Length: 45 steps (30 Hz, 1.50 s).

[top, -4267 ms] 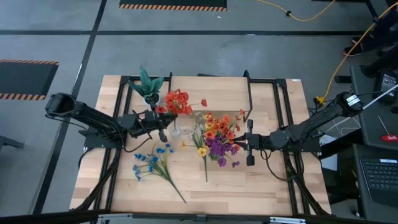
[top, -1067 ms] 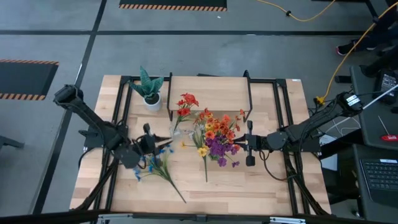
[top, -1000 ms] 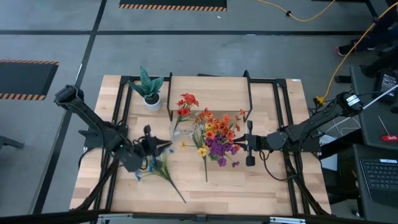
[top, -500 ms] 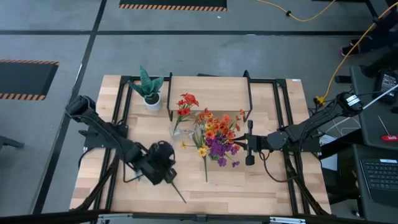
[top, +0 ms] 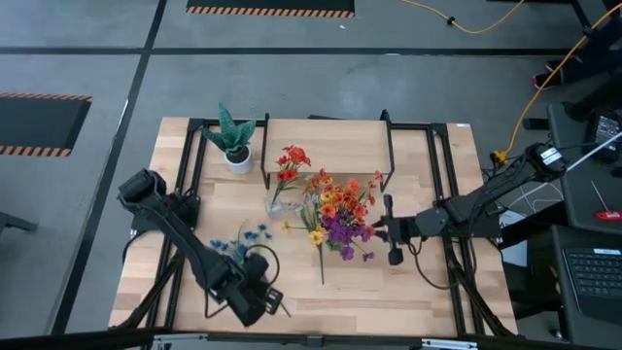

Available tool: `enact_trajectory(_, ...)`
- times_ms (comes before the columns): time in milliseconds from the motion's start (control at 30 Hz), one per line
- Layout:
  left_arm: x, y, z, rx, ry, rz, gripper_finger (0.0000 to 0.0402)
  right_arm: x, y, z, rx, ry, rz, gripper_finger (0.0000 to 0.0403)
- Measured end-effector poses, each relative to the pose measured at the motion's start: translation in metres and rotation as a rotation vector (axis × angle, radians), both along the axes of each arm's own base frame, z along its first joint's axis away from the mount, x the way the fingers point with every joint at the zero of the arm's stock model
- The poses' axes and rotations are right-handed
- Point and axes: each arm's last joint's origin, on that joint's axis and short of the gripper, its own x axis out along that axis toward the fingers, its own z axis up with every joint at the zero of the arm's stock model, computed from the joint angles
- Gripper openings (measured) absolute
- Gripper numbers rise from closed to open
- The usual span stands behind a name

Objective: Pick and place flowers into a vace then onto a shelf
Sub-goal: Put the blue flowers into the transparent vase

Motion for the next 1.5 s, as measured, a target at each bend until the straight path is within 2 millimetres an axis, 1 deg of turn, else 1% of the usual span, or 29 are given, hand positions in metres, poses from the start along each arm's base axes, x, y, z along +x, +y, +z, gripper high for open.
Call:
enact_trajectory(167, 0.002, -0.019, 0.0, -0.048, 0.101, 0.132, 0.0002, -0.004, 0.007, -0.002, -0.001, 0.026, 0.071, 0.001)
enact_trajectory(267, 0.0, -0.023, 0.001, -0.006, 0.178, 0.248, 0.0002, -0.006, 0.01, -0.004, -0.016, 0.04, 0.09, 0.001)
enact_trajectory(333, 0.005, -0.022, 0.0, 0.026, 0.202, 0.295, 0.0001, -0.007, 0.011, -0.005, -0.026, 0.058, 0.097, 0.001)
enact_trajectory(367, 0.01, -0.021, -0.002, 0.04, 0.188, 0.31, 0.0002, -0.008, 0.011, -0.007, -0.029, 0.069, 0.099, 0.001)
enact_trajectory(433, 0.022, -0.016, -0.005, 0.061, 0.157, 0.337, 0.0003, -0.009, 0.012, -0.009, -0.042, 0.094, 0.104, 0.001)
enact_trajectory(533, 0.032, -0.006, -0.009, 0.087, 0.15, 0.373, 0.0002, -0.011, 0.012, -0.013, -0.063, 0.13, 0.108, 0.001)
enact_trajectory(733, 0.039, 0.002, -0.012, 0.096, 0.166, 0.39, 0.0003, -0.012, 0.011, -0.016, -0.084, 0.161, 0.111, 0.001)
enact_trajectory(900, 0.038, 0.003, -0.016, 0.099, 0.176, 0.399, 0.0012, -0.013, 0.012, -0.016, -0.104, 0.169, 0.172, 0.001)
enact_trajectory(1000, 0.036, 0.004, -0.02, 0.108, 0.187, 0.405, 0.0025, -0.013, 0.013, -0.016, -0.097, 0.171, 0.196, 0.001)
enact_trajectory(1167, 0.034, 0.006, -0.026, 0.117, 0.198, 0.406, 0.0059, -0.013, 0.013, -0.016, -0.093, 0.169, 0.201, 0.001)
enact_trajectory(1500, 0.03, -0.001, -0.026, 0.103, 0.189, 0.429, 0.0141, -0.012, 0.014, -0.014, -0.085, 0.155, 0.201, 0.001)
